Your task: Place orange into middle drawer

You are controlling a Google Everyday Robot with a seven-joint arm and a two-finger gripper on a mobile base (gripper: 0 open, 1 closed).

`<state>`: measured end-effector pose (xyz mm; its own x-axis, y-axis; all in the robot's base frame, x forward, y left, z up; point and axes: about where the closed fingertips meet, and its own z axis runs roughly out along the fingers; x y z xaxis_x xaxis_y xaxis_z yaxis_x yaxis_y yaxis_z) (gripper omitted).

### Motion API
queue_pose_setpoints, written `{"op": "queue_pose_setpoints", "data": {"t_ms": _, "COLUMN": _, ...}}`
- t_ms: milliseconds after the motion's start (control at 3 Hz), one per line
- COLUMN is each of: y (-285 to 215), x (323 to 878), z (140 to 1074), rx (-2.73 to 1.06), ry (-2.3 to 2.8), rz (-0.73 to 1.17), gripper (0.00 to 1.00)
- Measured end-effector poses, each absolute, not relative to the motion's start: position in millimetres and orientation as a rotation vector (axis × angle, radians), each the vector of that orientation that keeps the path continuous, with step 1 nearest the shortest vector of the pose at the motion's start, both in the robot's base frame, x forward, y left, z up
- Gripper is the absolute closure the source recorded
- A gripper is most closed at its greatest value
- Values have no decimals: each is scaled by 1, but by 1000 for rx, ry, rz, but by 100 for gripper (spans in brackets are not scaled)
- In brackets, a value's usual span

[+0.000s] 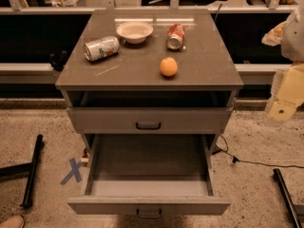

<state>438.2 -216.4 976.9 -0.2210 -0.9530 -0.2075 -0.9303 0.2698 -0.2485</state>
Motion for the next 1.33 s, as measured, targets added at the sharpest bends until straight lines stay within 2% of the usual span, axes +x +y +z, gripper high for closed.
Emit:
{"op": "queue_pose_setpoints", "data": {"t_ms": 333, "y": -216, "x": 438, "z": 977, "rx": -1723, "ry": 2230, "rz": -101, "gripper": 0}}
{"op": "queue_pose_setpoints", "data": {"t_ms": 667, "y": -213, "x": 458, "z": 974, "rx": -1567, "ry": 2205, "rz": -28, "gripper": 0}}
{"op": "queue_pose_setpoints", "data": {"t_ms": 1333, "y": -182, "x": 542, "z": 962, "rx": -1367, "ry": 2047, "rz": 146, "gripper": 0}}
